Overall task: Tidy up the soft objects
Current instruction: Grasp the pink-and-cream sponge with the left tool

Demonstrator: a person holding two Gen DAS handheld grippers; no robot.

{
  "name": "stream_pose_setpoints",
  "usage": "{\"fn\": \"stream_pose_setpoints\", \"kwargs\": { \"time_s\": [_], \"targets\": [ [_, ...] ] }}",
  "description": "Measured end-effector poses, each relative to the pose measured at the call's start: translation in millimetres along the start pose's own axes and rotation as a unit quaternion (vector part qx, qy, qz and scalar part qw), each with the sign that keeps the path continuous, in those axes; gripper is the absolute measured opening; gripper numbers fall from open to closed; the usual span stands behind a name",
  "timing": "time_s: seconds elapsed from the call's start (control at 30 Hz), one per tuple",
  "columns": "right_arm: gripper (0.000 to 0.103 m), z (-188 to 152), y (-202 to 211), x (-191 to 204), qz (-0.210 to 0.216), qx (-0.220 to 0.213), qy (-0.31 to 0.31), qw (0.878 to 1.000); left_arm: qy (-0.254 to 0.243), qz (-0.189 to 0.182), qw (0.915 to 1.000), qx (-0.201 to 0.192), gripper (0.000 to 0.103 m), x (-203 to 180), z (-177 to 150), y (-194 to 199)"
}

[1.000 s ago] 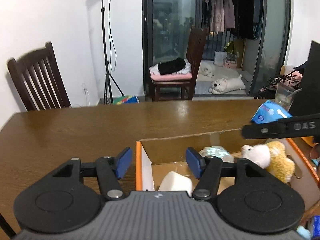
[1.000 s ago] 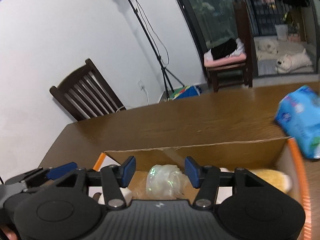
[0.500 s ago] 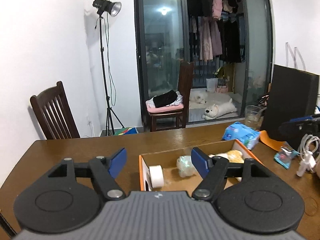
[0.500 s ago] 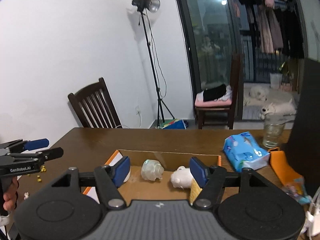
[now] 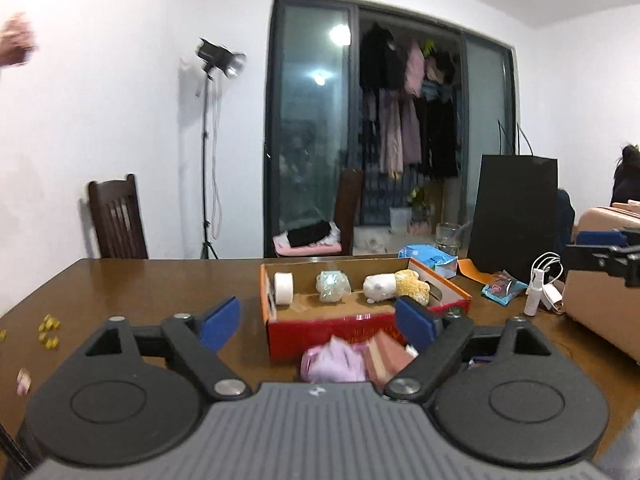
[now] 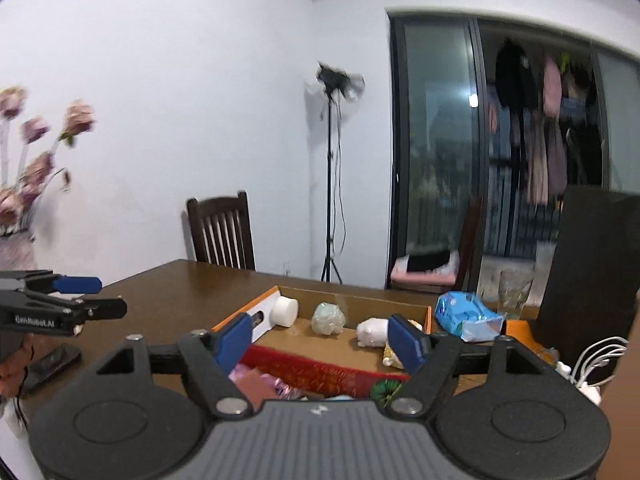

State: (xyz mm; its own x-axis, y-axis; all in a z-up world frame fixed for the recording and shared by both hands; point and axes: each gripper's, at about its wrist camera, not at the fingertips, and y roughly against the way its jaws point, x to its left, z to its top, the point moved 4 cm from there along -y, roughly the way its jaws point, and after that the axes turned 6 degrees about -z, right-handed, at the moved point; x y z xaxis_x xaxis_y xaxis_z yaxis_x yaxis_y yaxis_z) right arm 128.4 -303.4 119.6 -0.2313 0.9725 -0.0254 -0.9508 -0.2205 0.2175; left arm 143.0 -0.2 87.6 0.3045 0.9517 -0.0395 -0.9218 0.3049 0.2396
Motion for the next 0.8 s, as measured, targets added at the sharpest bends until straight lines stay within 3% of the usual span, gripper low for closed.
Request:
{"fn": "stream_pose_setpoints", "kwargs": {
  "time_s": [0.1, 0.23, 0.33, 0.53, 0.6, 0.67, 0.8],
  "targets": [
    [0.082, -38, 32, 15, -0.008, -0.009, -0.01, 1.0, 0.029, 0.0, 0.9996, 0.004, 0.094, -3, -37, 25],
    [0.082, -84, 47, 19, 0.002, 0.027, -0.081, 0.996, 0.034, 0.0, 0.9971, 0.068, 0.094, -8, -77, 20],
    [0.082, -97, 36, 22, -0.012, 0.054, -0.069, 0.996, 0.018, 0.016, 0.9972, 0.071, 0.094, -6, -77, 12],
    [0.079, -106, 12, 13, -0.02, 0.054, -0.093, 0.994, 0.037, -0.001, 0.9968, 0.071, 0.093, -6, -75, -10],
    [0.069, -108, -9, 9, -0.025, 0.065, -0.096, 0.993, 0.03, -0.003, 0.997, 0.072, 0.082, -9, -73, -26],
    [0.058, -112, -34, 5, -0.025, 0.082, -0.099, 0.991, 0.03, -0.022, 0.9966, 0.073, 0.064, -12, -67, -45],
    [0.046, -110, -79, -1, -0.014, 0.095, -0.108, 0.989, 0.038, -0.064, 0.9941, 0.079, 0.059, -17, -49, -87]
  ]
}}
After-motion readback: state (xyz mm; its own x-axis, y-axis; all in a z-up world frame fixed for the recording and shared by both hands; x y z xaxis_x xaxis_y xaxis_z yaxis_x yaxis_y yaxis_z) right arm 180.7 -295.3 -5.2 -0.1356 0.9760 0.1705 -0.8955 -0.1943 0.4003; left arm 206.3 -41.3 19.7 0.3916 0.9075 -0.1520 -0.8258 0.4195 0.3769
